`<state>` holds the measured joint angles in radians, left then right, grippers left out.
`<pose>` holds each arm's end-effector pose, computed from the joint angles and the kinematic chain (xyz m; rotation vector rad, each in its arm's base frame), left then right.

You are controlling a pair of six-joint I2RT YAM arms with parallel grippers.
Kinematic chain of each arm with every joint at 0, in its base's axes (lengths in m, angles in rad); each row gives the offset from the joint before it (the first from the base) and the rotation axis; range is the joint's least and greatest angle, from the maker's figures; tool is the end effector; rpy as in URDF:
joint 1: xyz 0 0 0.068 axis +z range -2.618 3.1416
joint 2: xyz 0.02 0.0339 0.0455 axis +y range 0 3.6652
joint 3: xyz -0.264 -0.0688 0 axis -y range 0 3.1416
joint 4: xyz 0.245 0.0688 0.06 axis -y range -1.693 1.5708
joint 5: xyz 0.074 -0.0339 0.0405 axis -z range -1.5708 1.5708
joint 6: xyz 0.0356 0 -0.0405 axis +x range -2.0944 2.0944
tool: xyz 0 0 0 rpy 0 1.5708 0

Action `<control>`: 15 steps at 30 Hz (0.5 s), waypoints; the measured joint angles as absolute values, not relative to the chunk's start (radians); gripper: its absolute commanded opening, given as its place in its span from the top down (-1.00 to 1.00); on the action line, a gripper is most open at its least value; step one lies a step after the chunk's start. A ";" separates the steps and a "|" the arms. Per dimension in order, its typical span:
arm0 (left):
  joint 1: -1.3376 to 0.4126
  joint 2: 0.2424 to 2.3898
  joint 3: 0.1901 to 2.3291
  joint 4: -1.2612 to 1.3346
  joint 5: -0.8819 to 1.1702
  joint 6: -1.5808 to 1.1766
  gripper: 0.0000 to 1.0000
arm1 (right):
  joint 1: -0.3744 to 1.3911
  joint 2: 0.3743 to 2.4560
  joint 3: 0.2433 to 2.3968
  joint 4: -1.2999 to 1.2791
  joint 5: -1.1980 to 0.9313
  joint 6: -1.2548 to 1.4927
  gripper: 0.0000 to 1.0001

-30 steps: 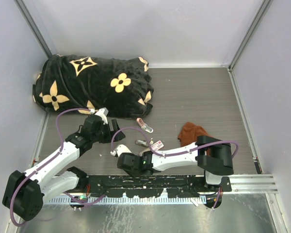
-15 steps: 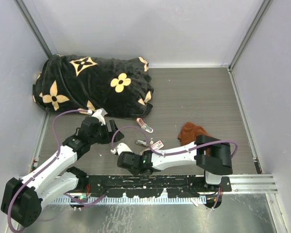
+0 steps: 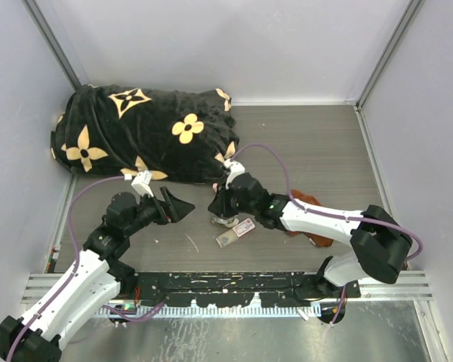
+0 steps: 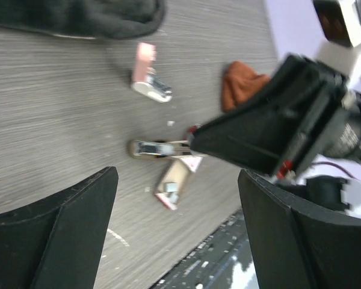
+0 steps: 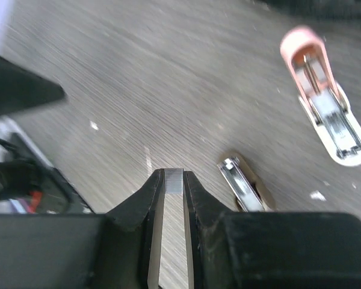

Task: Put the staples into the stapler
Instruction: Pick up the staple from the center of the board.

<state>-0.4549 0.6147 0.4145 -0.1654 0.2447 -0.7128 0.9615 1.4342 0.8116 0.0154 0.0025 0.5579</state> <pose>0.1379 -0.0771 0.2370 -0.0919 2.0606 -0.9903 0.1764 0.2526 0.2184 -0.4616 2.2636 0.8299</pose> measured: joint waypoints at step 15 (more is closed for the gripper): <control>-0.454 0.592 0.339 0.338 0.547 -1.041 -0.41 | 0.784 1.356 0.664 0.727 -0.328 0.949 0.59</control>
